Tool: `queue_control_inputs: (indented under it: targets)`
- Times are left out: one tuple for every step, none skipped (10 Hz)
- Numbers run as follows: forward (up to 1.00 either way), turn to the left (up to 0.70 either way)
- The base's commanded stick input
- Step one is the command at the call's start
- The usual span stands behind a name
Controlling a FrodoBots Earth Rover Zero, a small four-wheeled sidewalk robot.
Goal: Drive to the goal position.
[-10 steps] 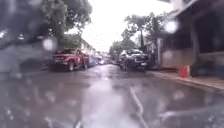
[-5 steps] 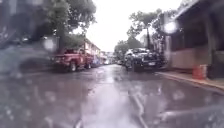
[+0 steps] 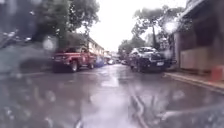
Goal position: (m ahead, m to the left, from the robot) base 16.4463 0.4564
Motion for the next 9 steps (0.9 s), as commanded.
queue_control_inputs:
  targets:
    - [1.0, 0.0]
    - [1.0, 0.0]
    - [1.0, 0.0]
    - [1.0, 0.0]
    - [1.0, 0.0]
    - [1.0, 0.0]
    - [1.0, 0.0]
    - [1.0, 0.0]
    - [1.0, 0.0]
